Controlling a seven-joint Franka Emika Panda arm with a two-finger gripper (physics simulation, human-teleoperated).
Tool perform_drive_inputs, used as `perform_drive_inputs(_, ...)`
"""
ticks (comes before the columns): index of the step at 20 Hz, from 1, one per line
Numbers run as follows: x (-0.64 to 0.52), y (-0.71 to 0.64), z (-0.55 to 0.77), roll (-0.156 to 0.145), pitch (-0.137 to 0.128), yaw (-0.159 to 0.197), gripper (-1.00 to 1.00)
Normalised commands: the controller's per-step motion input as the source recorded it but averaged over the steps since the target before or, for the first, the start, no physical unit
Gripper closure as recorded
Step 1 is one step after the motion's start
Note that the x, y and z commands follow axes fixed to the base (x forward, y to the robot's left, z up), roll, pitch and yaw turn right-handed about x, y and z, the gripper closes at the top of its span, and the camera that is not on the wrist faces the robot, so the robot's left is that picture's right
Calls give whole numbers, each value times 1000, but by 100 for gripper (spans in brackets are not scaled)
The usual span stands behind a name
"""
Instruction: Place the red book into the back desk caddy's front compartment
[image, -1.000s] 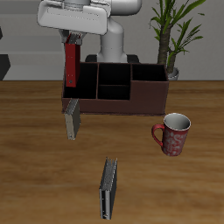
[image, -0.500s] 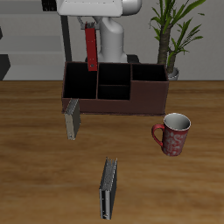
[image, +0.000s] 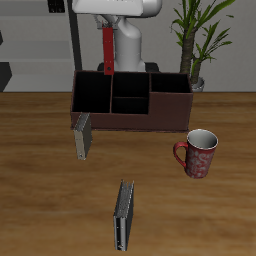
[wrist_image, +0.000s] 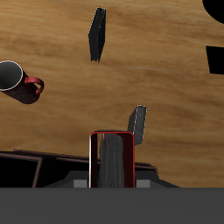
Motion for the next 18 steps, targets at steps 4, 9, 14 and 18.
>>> perform_drive_inputs(4,-278,81,-29,-31,9,19,100)
perform_drive_inputs(9,-295,266,-54,38,-4,89,100)
perform_drive_inputs(14,-71,120,8,21,4,71,100)
perform_drive_inputs(18,24,191,-74,24,15,192,100)
